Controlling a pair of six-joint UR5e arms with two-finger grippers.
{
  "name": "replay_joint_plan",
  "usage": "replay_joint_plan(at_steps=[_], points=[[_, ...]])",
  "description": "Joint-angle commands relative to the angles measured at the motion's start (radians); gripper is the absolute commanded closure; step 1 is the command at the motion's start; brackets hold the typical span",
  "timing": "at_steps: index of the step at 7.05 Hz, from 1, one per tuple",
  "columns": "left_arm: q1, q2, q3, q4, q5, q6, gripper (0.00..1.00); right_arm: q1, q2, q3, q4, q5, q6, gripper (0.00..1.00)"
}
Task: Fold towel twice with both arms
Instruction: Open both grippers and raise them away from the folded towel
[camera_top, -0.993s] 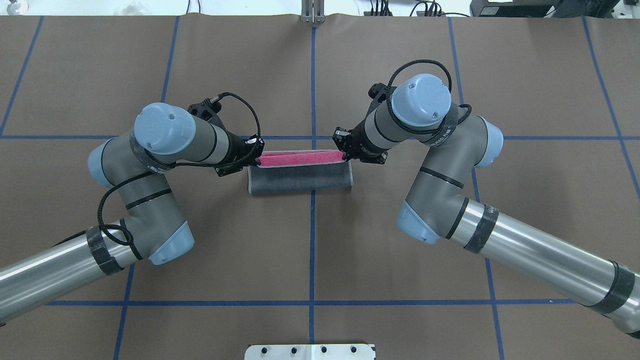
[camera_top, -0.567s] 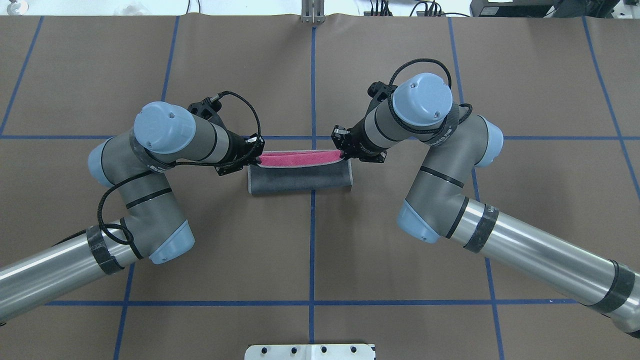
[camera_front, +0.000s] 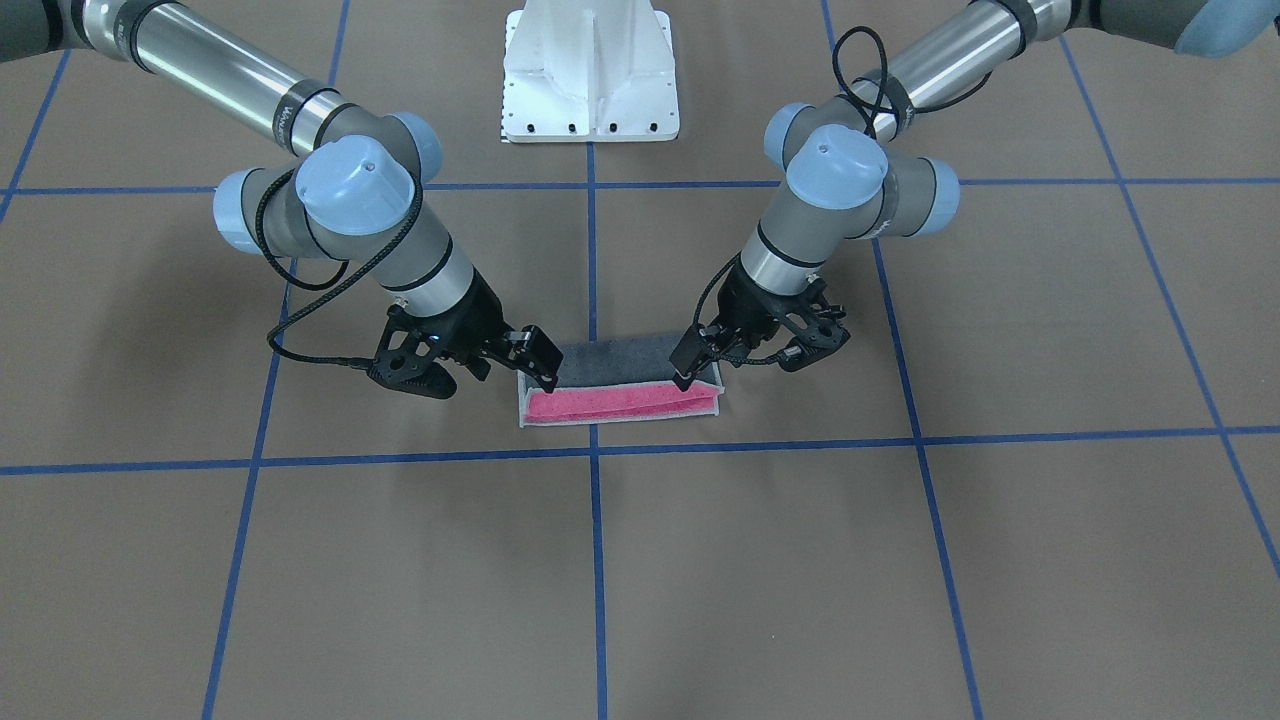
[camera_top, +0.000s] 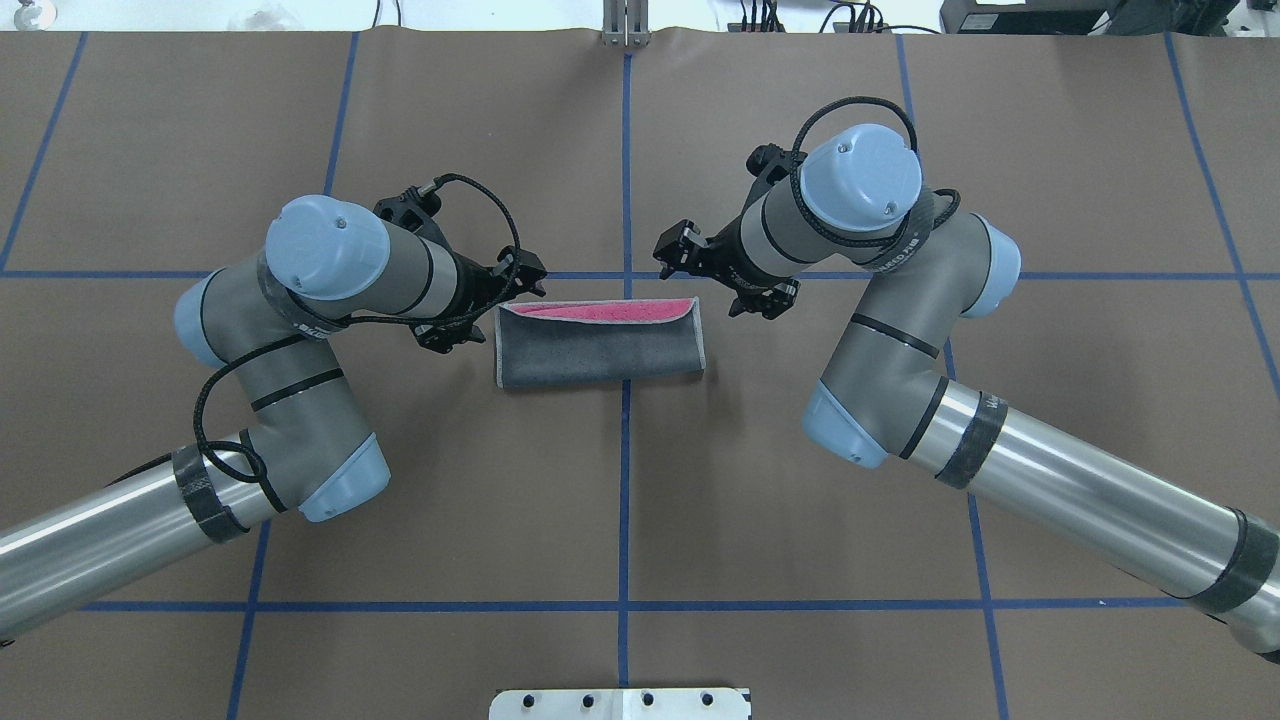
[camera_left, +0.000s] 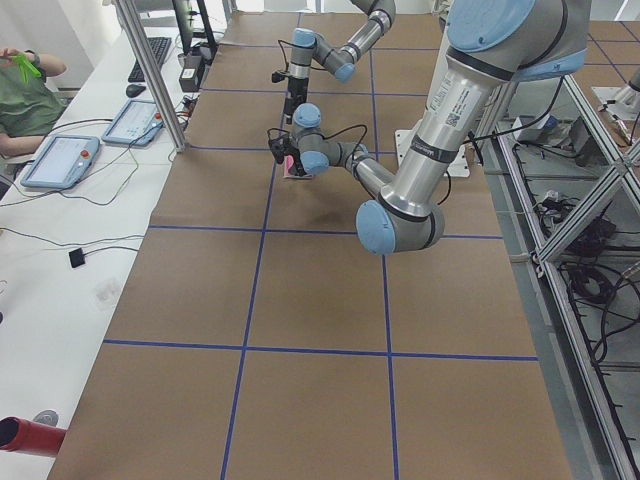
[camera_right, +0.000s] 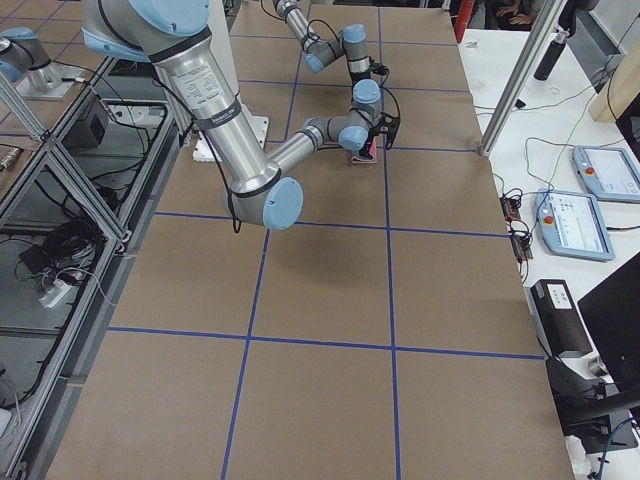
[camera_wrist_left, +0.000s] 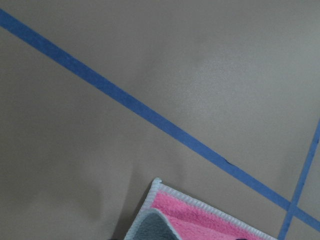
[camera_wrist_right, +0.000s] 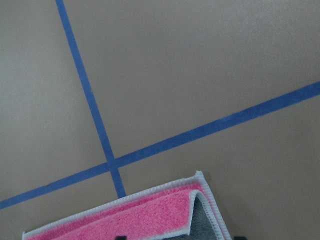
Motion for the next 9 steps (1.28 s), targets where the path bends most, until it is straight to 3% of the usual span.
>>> replay_joint_plan(at_steps=[1,4,9], points=[[0.004,-0.026,0.029,0.000,0.000,-0.017,0.01,0.061,-0.012,0.000,-0.001,0.076,-0.035,0.01],[0.016,-0.072,0.087,-0.002,0.000,-0.028,0.01,0.150,-0.055,0.000,-0.002,0.178,-0.121,0.01],[0.027,-0.172,0.177,-0.002,0.017,-0.029,0.01,0.206,-0.087,0.000,-0.005,0.225,-0.178,0.01]])
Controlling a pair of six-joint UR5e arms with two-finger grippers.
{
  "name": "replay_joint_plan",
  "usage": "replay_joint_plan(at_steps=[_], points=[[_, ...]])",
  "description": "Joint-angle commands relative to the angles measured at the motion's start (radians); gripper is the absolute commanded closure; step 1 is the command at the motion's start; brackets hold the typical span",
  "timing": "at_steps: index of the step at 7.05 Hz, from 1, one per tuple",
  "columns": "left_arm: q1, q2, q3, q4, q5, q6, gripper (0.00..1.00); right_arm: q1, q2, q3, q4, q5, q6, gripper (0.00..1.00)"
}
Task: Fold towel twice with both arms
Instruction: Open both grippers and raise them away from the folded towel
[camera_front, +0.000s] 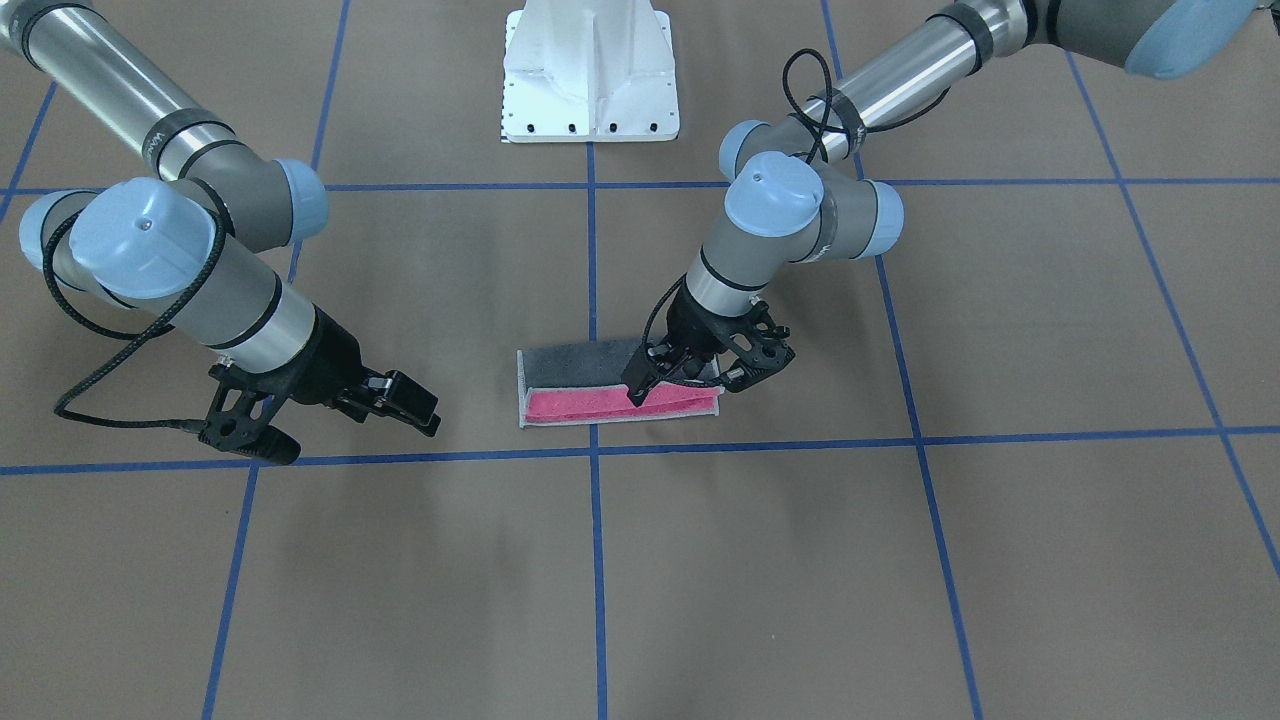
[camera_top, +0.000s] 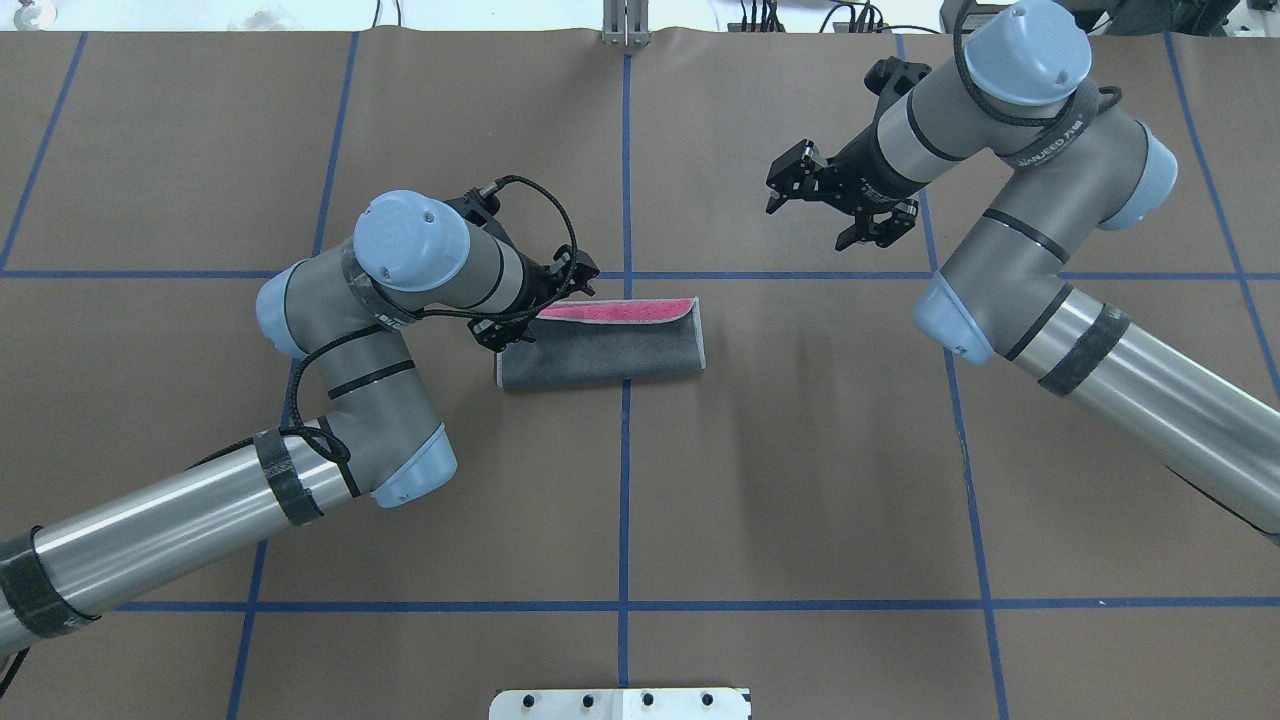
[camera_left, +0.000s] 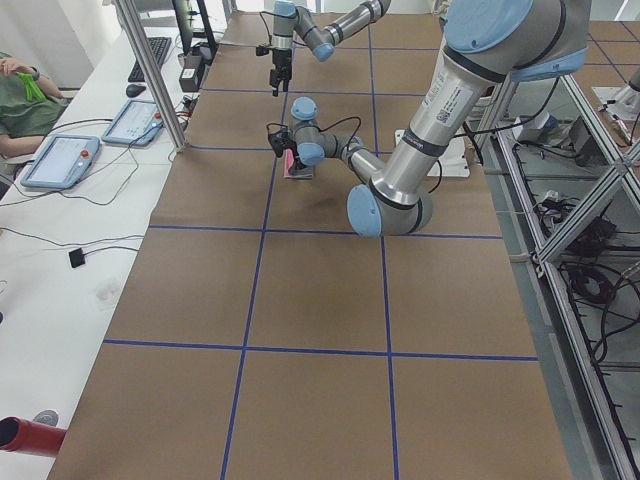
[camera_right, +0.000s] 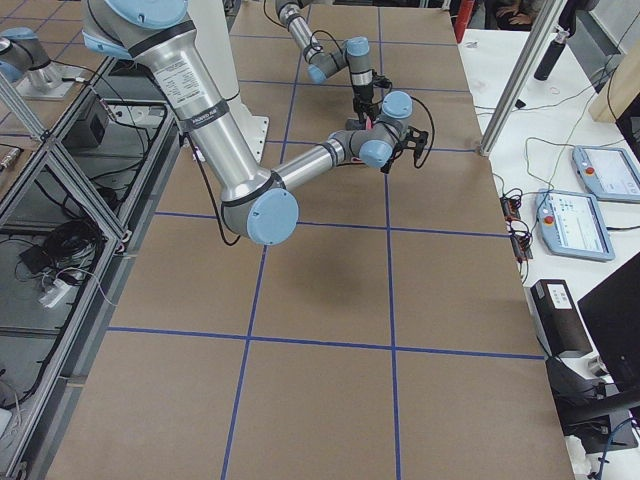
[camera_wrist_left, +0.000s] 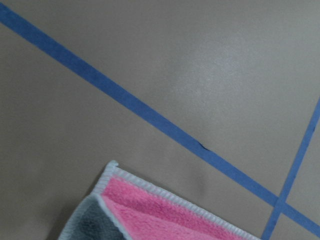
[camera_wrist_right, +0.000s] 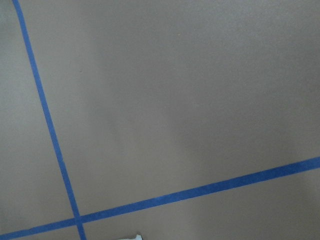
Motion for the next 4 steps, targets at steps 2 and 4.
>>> replay_joint_plan(at_steps=[2,4], points=[[0.002,-0.097,0.090,-0.002,0.019,-0.007,0.01,0.017,-0.019,0.000,0.000,0.011,-0.023,0.01],[0.009,-0.143,0.153,-0.040,0.050,-0.015,0.01,0.029,-0.026,-0.005,0.000,0.022,-0.046,0.01]])
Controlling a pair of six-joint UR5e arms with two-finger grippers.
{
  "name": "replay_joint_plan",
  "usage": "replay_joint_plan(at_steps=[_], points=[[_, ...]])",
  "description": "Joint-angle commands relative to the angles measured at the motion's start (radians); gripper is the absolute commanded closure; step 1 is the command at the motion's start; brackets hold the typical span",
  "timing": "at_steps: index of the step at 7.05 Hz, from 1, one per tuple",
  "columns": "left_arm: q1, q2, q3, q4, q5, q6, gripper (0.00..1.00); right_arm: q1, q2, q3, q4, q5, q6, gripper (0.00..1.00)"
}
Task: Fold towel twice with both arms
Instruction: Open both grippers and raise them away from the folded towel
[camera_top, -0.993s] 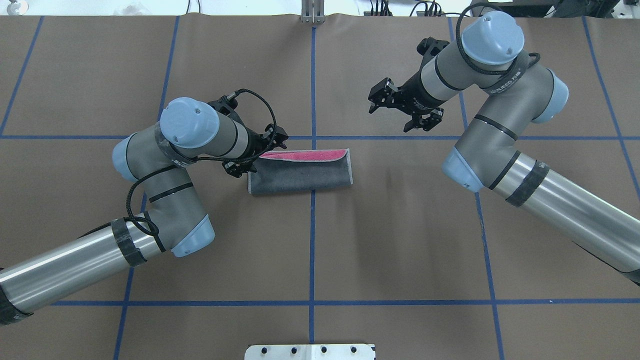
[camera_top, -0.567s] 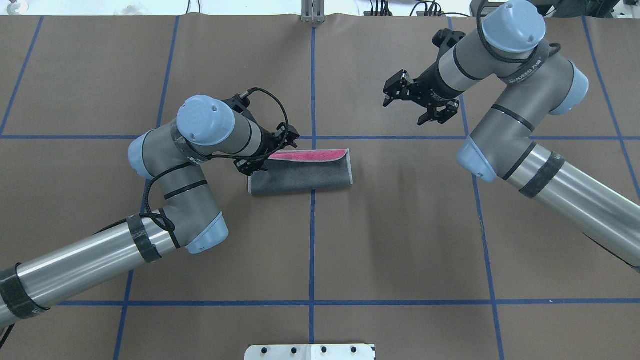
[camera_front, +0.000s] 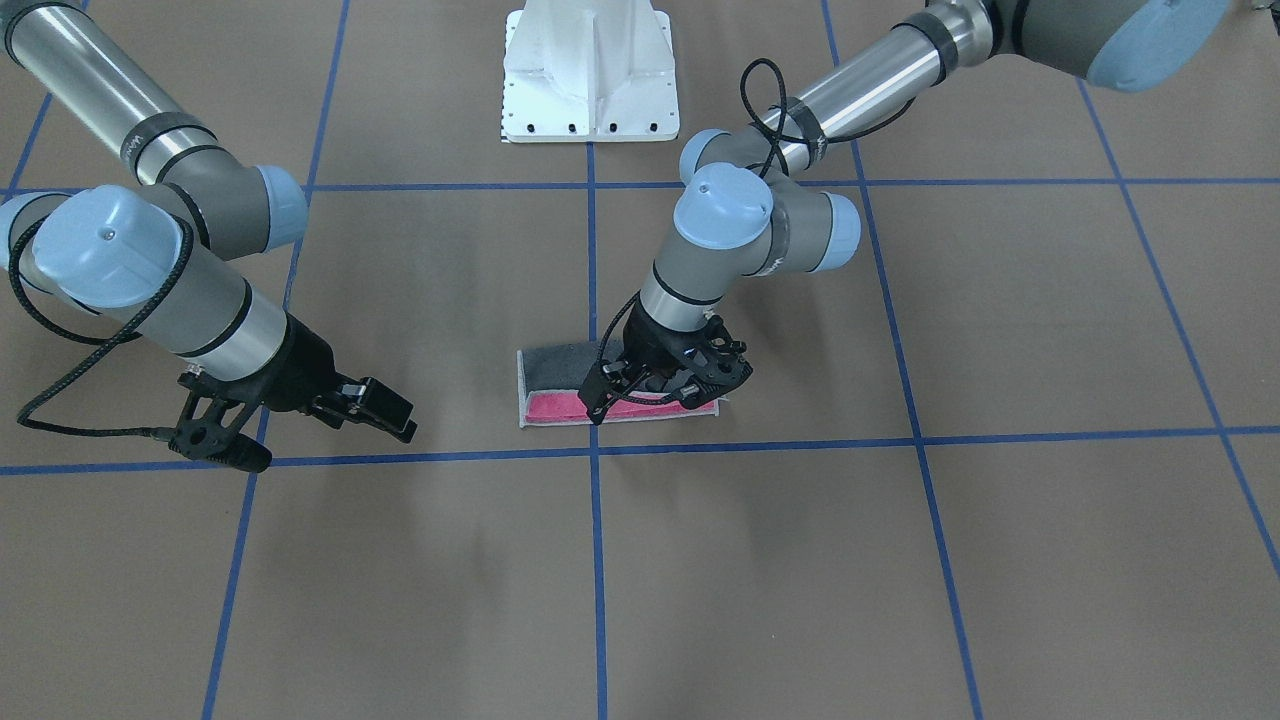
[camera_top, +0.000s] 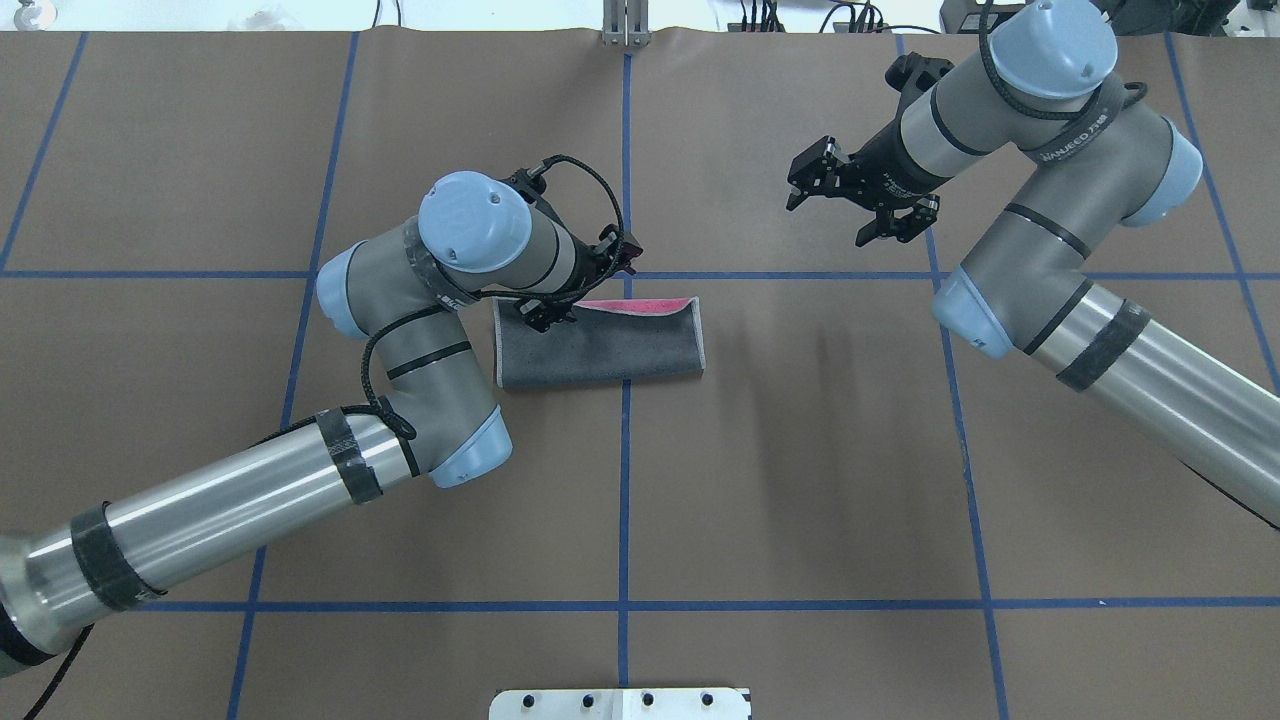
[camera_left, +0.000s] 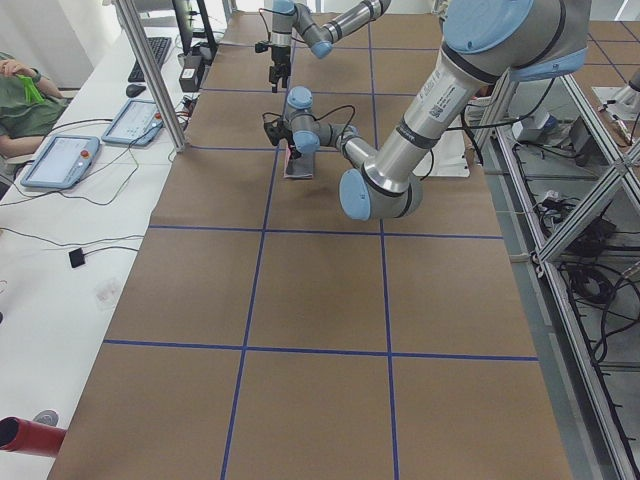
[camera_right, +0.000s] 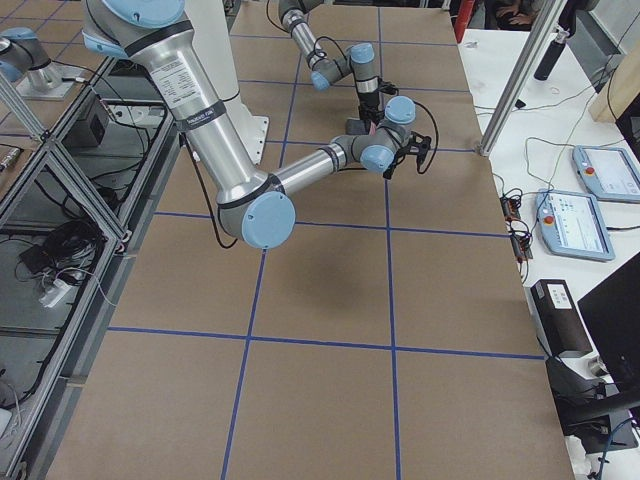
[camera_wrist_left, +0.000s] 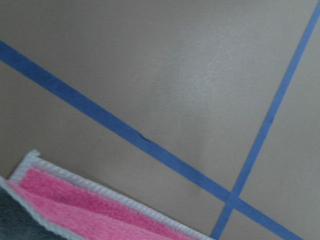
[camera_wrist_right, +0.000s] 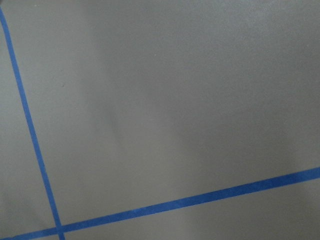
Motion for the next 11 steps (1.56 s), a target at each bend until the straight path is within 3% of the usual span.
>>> replay_joint_plan(at_steps=[1,6,9,11], points=[[0.004,-0.025,0.064,-0.070,0.031,-0.003,0.01,0.012,-0.006,-0.002,0.002,0.016,-0.011,0.01],[-0.056,-0.044,0.058,-0.067,0.019,0.012,0.01,-0.031,-0.010,0.004,0.000,0.045,0.054,0.01],[-0.143,-0.032,0.056,-0.061,-0.119,0.105,0.01,-0.161,0.026,0.013,0.006,-0.048,0.257,0.01],[-0.180,0.040,0.021,-0.072,-0.191,0.135,0.01,-0.217,0.077,-0.002,-0.008,-0.126,0.358,0.02]])
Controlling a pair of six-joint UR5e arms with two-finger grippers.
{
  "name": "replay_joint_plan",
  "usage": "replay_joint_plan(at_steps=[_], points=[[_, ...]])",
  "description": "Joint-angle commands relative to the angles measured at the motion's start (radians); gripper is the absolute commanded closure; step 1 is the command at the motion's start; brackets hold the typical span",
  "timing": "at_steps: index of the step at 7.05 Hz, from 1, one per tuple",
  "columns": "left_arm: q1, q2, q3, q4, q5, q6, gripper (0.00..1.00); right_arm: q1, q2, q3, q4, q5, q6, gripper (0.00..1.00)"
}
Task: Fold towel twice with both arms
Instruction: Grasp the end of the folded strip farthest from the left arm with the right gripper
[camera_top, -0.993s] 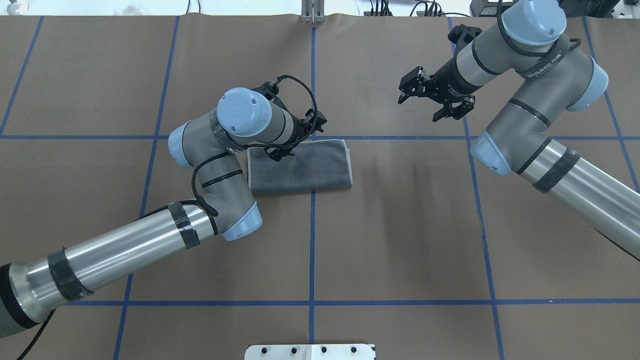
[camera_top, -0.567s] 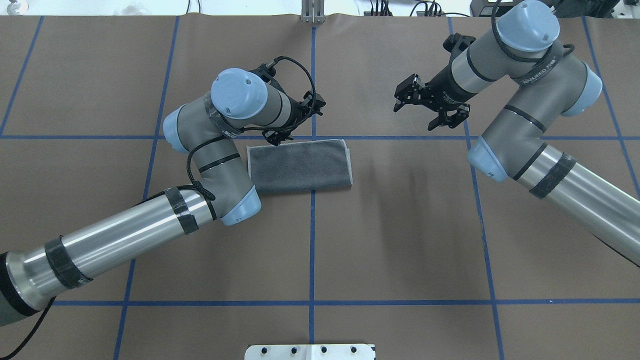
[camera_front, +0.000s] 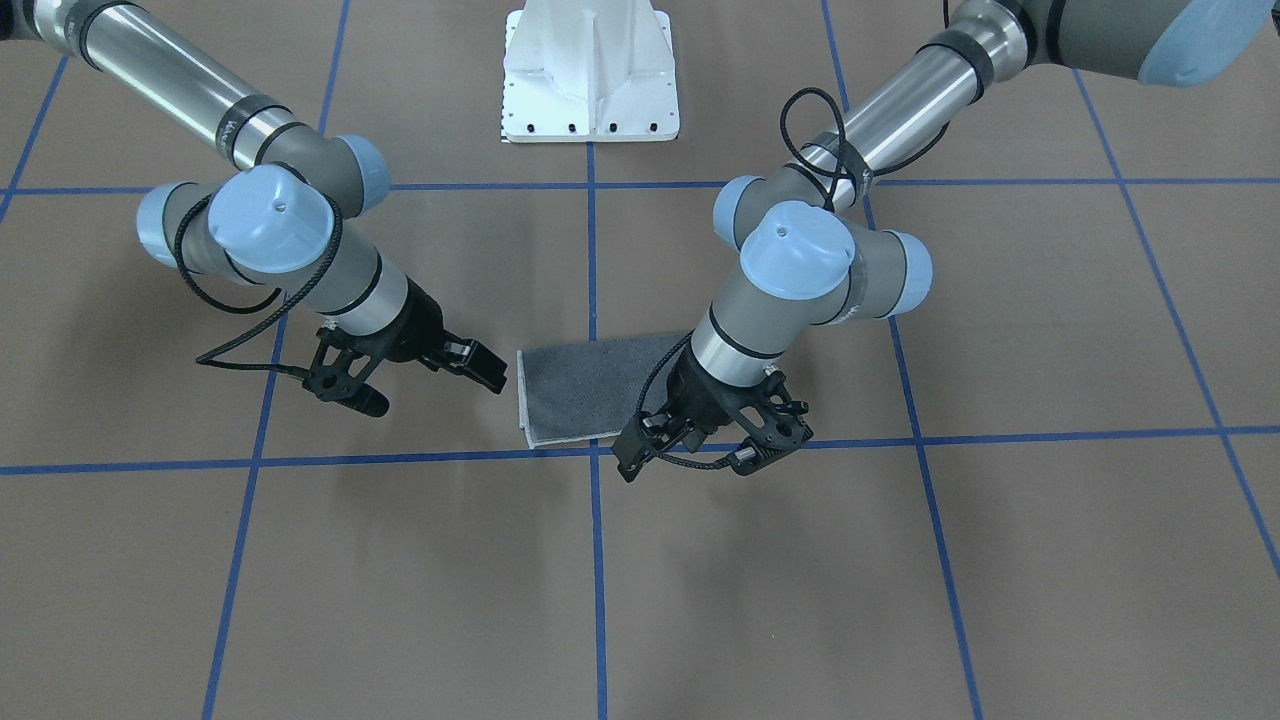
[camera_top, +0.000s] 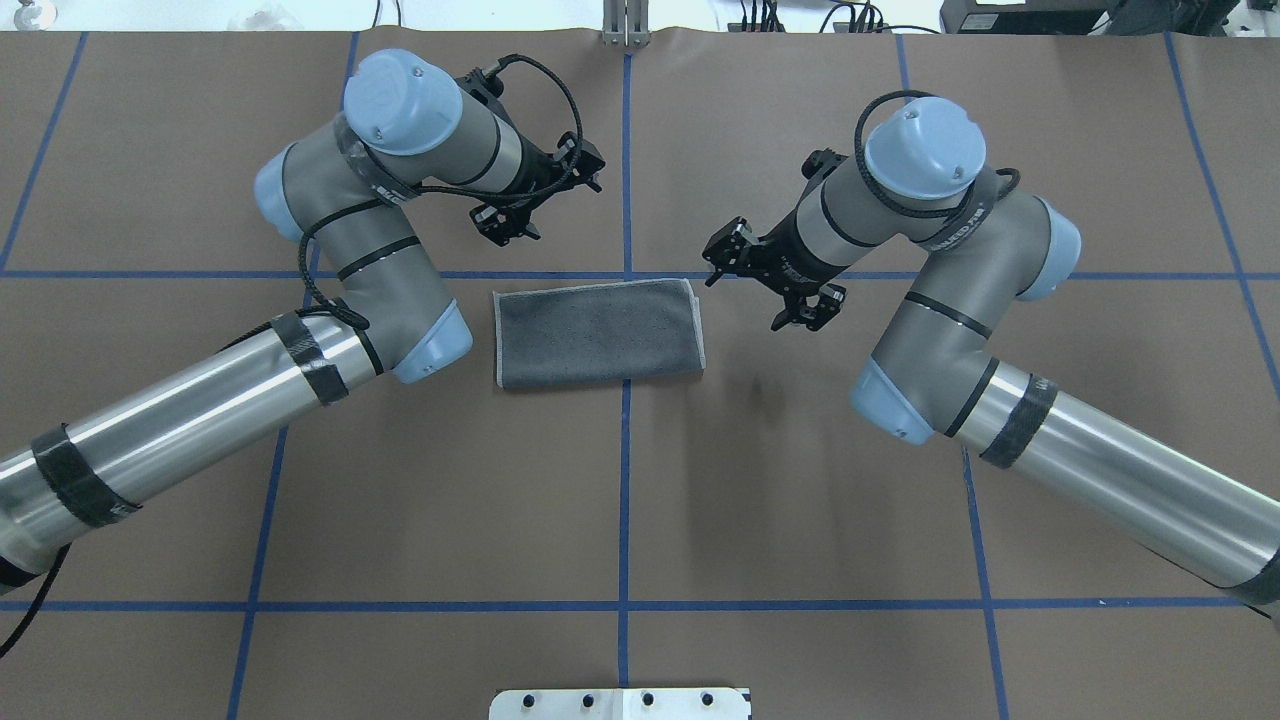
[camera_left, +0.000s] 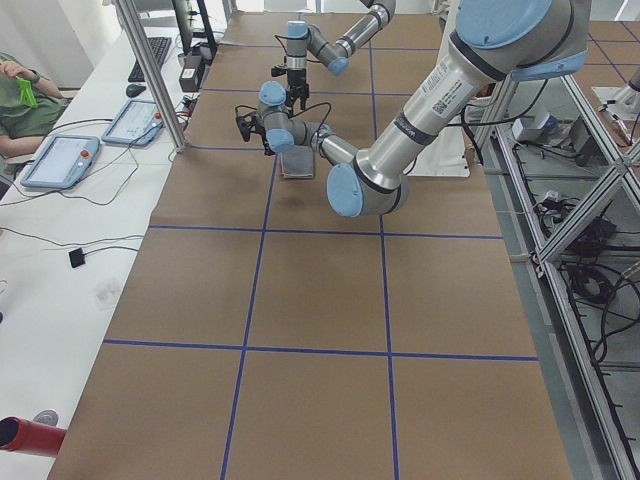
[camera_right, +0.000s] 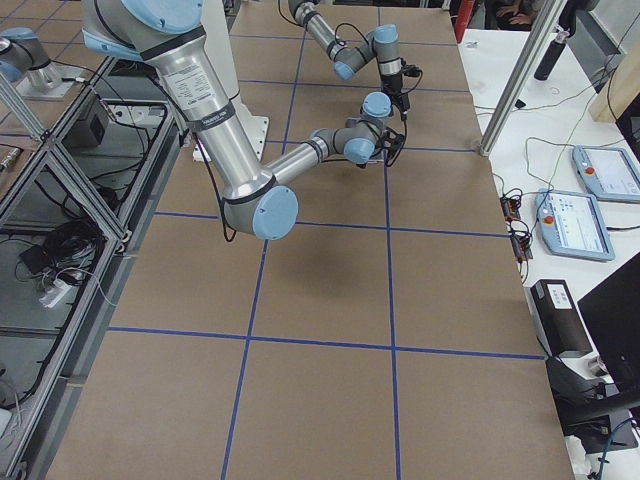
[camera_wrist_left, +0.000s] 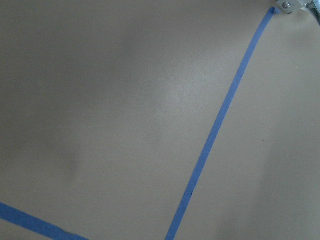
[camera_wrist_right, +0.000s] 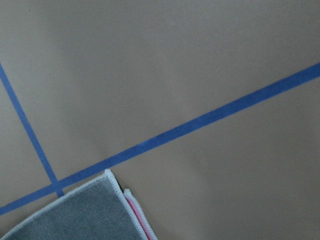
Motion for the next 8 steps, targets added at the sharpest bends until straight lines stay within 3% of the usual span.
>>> replay_joint_plan(at_steps=[1,3,8], points=[[-0.039,0.070,-0.053,-0.007,-0.057,0.016,0.01,-0.054,0.033,-0.013,-0.009,-0.074,0.061,0.02],[-0.041,0.074,-0.056,-0.006,-0.057,0.016,0.01,-0.101,0.091,-0.039,-0.113,-0.121,0.051,0.01],[-0.044,0.074,-0.056,-0.007,-0.060,0.023,0.01,-0.126,0.076,-0.051,-0.122,-0.143,0.045,0.06]])
